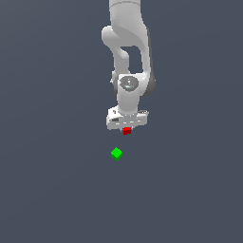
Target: Stack the red cube on top of the green cube.
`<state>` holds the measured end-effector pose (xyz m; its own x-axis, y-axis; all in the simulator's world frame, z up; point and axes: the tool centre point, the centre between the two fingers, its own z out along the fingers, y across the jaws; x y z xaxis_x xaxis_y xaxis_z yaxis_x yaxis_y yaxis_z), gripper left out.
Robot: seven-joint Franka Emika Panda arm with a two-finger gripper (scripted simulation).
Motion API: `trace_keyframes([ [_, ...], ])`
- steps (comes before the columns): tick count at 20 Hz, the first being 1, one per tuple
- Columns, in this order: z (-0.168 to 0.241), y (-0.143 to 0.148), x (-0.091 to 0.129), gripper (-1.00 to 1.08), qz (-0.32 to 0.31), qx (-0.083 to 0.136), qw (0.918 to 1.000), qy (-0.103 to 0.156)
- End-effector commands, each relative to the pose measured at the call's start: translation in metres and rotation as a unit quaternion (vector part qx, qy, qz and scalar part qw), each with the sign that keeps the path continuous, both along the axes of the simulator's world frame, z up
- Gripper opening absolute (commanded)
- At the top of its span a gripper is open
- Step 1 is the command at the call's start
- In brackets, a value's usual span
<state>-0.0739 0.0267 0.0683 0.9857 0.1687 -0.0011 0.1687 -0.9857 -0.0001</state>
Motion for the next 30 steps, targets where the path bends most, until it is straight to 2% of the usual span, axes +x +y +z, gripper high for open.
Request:
trace_keyframes([
  [1,0.017,0.0,0.0,-1.0,0.0,0.0,1.0,-0.001],
  [11,0.054,0.0,0.001,-1.0,0.0,0.0,1.0,-0.001],
  [22,0.051,-0.001,0.005,-1.0,0.0,0.0,1.0,-0.001],
  [30,0.038,-0.012,0.028,-1.0,0.0,0.0,1.0,-0.001],
])
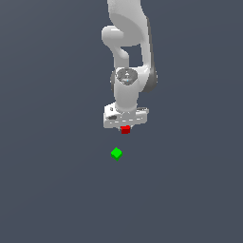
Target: Stack the red cube on top of the green cube.
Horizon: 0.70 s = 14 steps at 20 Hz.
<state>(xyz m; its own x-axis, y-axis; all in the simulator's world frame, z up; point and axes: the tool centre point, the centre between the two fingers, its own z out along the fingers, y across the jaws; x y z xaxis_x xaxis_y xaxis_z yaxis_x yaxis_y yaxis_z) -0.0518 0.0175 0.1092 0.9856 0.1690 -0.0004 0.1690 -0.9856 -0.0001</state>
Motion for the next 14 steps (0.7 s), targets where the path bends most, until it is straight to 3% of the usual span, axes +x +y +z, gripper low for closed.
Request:
trace_keyframes([
  [1,-0.005,-0.005,0.01,-1.0,0.0,0.0,1.0,0.0],
  [14,-0.04,-0.033,0.075,-1.0,0.0,0.0,1.0,0.0],
])
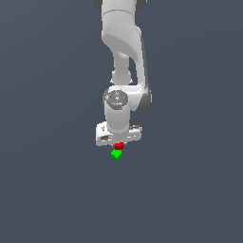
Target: Stack the red cube on top of the green cube.
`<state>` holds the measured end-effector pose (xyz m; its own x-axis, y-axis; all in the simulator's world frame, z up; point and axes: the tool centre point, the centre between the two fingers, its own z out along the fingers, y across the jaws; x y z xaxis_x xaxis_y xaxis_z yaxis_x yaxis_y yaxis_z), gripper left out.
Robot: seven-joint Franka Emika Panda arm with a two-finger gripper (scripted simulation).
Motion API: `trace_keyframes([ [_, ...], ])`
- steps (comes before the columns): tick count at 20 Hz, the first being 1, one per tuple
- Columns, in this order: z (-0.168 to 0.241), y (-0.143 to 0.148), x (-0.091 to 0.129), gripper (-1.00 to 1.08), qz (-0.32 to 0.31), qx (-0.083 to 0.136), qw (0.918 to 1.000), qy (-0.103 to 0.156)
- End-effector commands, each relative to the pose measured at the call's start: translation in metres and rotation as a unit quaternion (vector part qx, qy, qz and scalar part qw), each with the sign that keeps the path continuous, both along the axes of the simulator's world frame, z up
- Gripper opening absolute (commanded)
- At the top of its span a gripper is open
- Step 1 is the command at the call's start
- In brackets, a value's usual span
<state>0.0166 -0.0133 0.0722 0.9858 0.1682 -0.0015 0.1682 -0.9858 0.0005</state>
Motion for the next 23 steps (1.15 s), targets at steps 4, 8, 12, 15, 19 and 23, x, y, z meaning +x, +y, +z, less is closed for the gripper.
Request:
trace_keyframes([
  [4,-0.008,-0.007,0.019,-1.0,0.0,0.0,1.0,-0.001],
  [8,-0.012,-0.01,0.026,-1.0,0.0,0.0,1.0,-0.001],
  [12,-0.013,-0.011,0.029,-1.0,0.0,0.0,1.0,-0.001],
  [15,-0.013,-0.011,0.029,1.0,0.0,0.0,1.0,-0.001],
  [19,-0.013,-0.011,0.029,1.0,0.0,0.0,1.0,-0.001],
  [23,-0.013,-0.011,0.029,1.0,0.0,0.0,1.0,-0.001],
])
